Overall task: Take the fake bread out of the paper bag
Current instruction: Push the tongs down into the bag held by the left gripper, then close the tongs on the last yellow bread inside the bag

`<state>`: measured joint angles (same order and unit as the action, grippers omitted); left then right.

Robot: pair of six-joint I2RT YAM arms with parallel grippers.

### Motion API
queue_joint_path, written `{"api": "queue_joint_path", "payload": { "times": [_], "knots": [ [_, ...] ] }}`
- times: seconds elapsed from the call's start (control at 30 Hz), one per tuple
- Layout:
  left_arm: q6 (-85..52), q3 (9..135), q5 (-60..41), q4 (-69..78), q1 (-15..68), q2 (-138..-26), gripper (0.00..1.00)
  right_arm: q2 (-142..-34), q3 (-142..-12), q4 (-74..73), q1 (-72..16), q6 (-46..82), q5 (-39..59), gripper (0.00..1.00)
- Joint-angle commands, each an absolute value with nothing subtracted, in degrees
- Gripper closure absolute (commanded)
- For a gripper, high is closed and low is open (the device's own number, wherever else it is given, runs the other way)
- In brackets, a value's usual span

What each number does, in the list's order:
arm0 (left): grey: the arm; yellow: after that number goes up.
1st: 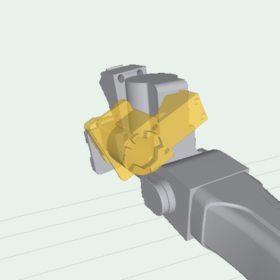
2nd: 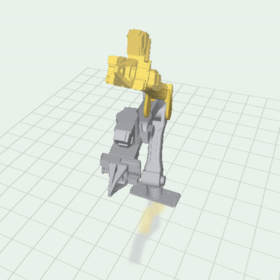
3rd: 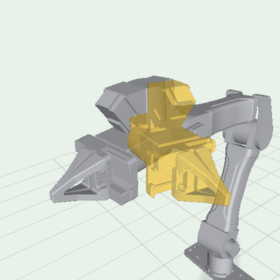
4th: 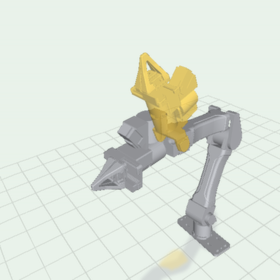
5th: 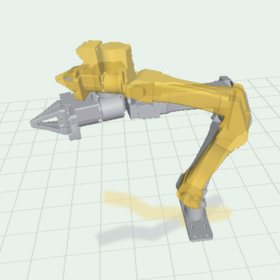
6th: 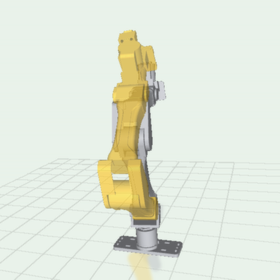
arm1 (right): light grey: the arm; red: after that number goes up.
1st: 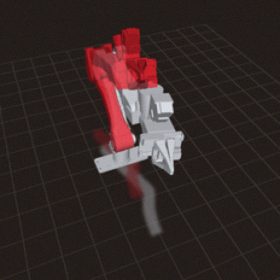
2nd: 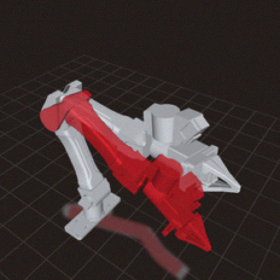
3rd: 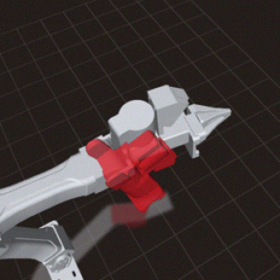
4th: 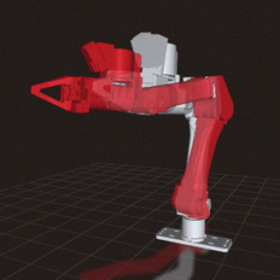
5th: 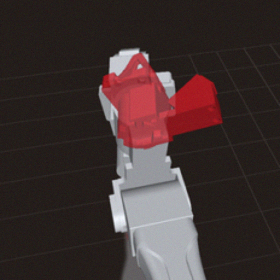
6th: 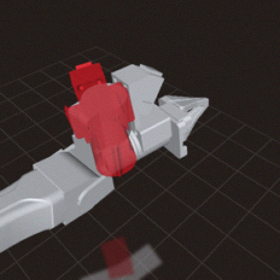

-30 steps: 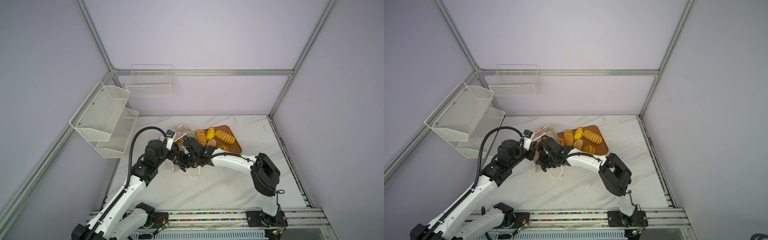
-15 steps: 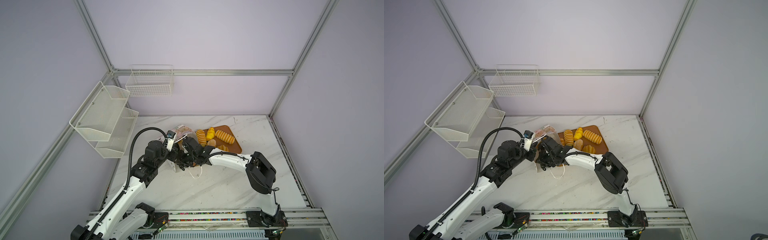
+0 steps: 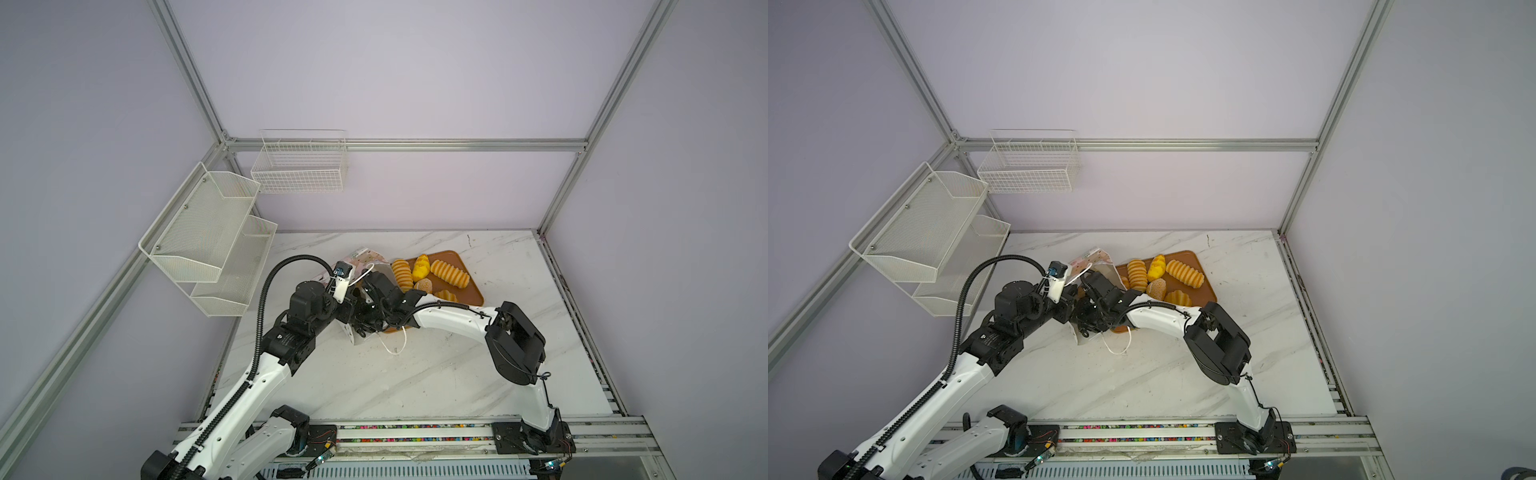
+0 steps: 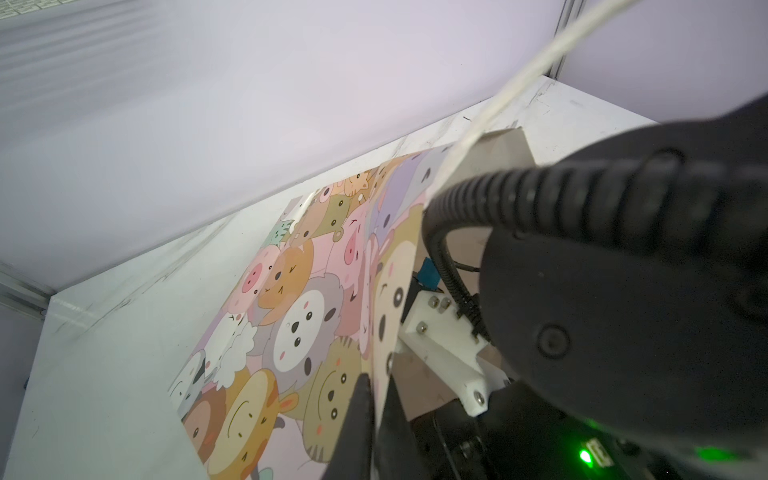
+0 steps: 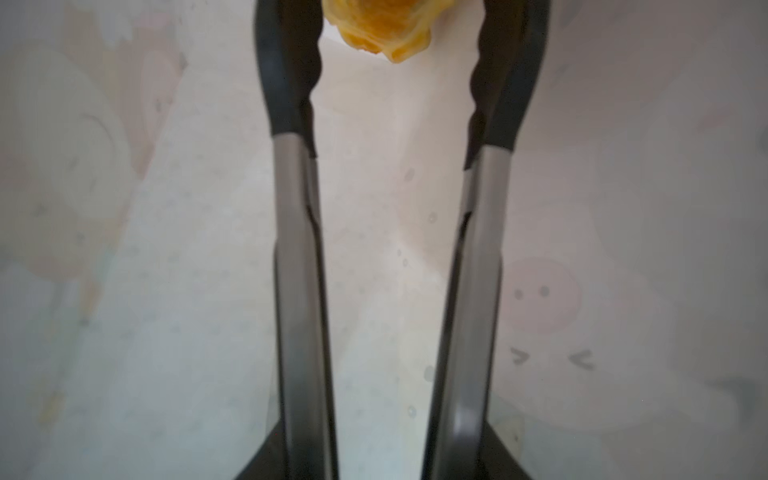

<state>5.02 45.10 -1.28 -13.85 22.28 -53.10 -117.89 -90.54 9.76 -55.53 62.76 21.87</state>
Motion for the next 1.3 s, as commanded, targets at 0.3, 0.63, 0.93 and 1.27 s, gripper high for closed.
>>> {"api": "queue_joint_path", "payload": {
  "times": [0.3, 0.63, 0.93, 1.27],
  "knots": [
    [2.32, 44.79, -4.35, -12.83, 22.75, -52.24, 1.00, -117.72, -94.13, 9.07, -53.13, 62.82, 21.81, 0.48],
    [2.91, 45.47, -7.71, -13.57, 22.76, -53.44, 1.00, -121.94, -97.02, 9.14, -52.88, 62.14, 22.73, 0.49],
    [4.10, 44.91, -10.57, -13.73, 22.76, -53.88, 1.00, -125.13, -98.68, 9.36, -52.35, 61.83, 24.43, 0.49],
    [5.25, 44.67, -6.57, -15.12, 22.76, -52.60, 1.00, -122.20, -97.24, 9.42, -52.12, 59.70, 22.79, 0.90]
  ]
}}
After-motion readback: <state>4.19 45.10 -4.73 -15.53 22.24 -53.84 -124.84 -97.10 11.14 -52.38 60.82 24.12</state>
